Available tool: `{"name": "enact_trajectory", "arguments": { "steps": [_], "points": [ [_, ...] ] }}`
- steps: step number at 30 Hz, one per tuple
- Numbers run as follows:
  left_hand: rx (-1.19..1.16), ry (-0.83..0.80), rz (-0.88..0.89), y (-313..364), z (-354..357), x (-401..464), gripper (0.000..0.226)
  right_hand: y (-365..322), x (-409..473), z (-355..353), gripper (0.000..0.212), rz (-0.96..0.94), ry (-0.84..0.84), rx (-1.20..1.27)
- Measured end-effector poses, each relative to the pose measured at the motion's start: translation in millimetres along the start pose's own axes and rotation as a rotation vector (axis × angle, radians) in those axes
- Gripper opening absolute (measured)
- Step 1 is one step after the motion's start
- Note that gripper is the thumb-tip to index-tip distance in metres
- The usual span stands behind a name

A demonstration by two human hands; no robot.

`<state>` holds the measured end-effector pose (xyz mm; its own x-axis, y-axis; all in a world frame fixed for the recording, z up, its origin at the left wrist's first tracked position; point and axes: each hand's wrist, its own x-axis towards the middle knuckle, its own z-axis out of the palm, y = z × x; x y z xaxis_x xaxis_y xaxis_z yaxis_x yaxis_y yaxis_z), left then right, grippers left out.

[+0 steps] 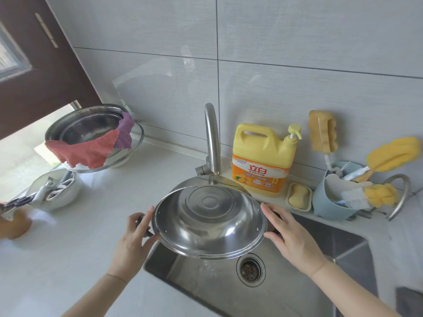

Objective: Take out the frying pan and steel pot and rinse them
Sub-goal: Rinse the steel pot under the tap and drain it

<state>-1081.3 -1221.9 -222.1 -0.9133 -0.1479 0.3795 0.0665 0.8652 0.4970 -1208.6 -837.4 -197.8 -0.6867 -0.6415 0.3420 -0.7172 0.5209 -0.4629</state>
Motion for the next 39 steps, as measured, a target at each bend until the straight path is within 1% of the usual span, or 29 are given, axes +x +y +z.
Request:
{"name": "enact_trajectory", "arguments": {
  "steps": [1, 2, 4, 5, 7, 8, 10, 12, 14, 17, 20, 21, 23, 27, 31, 34, 37, 39],
  "points": [
    [-0.003, -0.007, 0.01, 6.1, 2.6, 2.4, 0.102, 0.6, -5.8, -4.7, 0.093, 0.015, 0.004, -0.01],
    [-0.004, -0.015, 0.024, 12.1, 6.5, 5.4, 0.103, 1.0, -12.1, -10.5, 0.085, 0.026, 0.014, -0.018],
    [-0.013, -0.035, 0.057, 24.4, 16.2, 13.2, 0.108, 3.8, -25.8, -23.3, 0.066, 0.044, 0.064, -0.046],
    [-0.017, -0.04, 0.071, 30.7, 21.2, 17.4, 0.11, 5.8, -32.7, -29.8, 0.061, 0.059, 0.094, -0.057],
    [-0.023, -0.037, 0.106, 43.4, 29.7, 25.0, 0.111, 10.6, -47.0, -42.2, 0.058, 0.097, 0.143, -0.078],
    [-0.027, -0.032, 0.127, 50.6, 32.8, 28.2, 0.107, 12.7, -53.6, -48.5, 0.058, 0.111, 0.164, -0.098],
    [-0.037, -0.019, 0.17, 65.9, 35.5, 34.8, 0.089, 15.5, -64.7, -62.3, 0.057, 0.117, 0.202, -0.154],
    [-0.042, 0.0, 0.204, 80.7, 35.9, 41.9, 0.079, 15.9, -72.8, -75.5, 0.057, 0.117, 0.234, -0.196],
    [-0.041, 0.029, 0.253, 92.7, 36.2, 48.3, 0.078, 14.9, -79.1, -86.4, 0.056, 0.118, 0.284, -0.202],
    [-0.041, 0.071, 0.335, 107.4, 37.9, 55.1, 0.084, 14.4, -87.3, -99.5, 0.054, 0.095, 0.355, -0.205],
    [-0.039, 0.097, 0.383, 118.1, 39.8, 58.8, 0.078, 18.7, -93.5, -106.6, 0.054, 0.056, 0.412, -0.267],
    [-0.041, 0.1, 0.382, 121.0, 40.3, 59.3, 0.078, 20.3, -94.2, -107.3, 0.055, 0.051, 0.417, -0.285],
    [-0.047, 0.086, 0.371, 123.8, 41.3, 59.0, 0.089, 20.6, -94.0, -107.0, 0.059, 0.054, 0.417, -0.284],
    [-0.052, 0.069, 0.349, 114.4, 44.8, 56.0, 0.104, 14.8, -86.9, -102.6, 0.054, 0.069, 0.387, -0.238],
    [-0.053, 0.028, 0.271, 92.6, 47.4, 51.1, 0.116, 18.4, -79.8, -82.7, 0.056, 0.081, 0.329, -0.231],
    [-0.051, -0.008, 0.219, 74.0, 48.7, 48.3, 0.119, 18.8, -69.2, -67.3, 0.056, 0.079, 0.282, -0.229],
    [-0.038, -0.01, 0.157, 55.9, 47.9, 45.6, 0.116, 15.6, -54.8, -49.7, 0.057, 0.092, 0.235, -0.17],
    [-0.024, -0.01, 0.123, 43.3, 47.0, 41.1, 0.12, 15.1, -45.1, -39.6, 0.059, 0.109, 0.184, -0.14]
  ]
}}
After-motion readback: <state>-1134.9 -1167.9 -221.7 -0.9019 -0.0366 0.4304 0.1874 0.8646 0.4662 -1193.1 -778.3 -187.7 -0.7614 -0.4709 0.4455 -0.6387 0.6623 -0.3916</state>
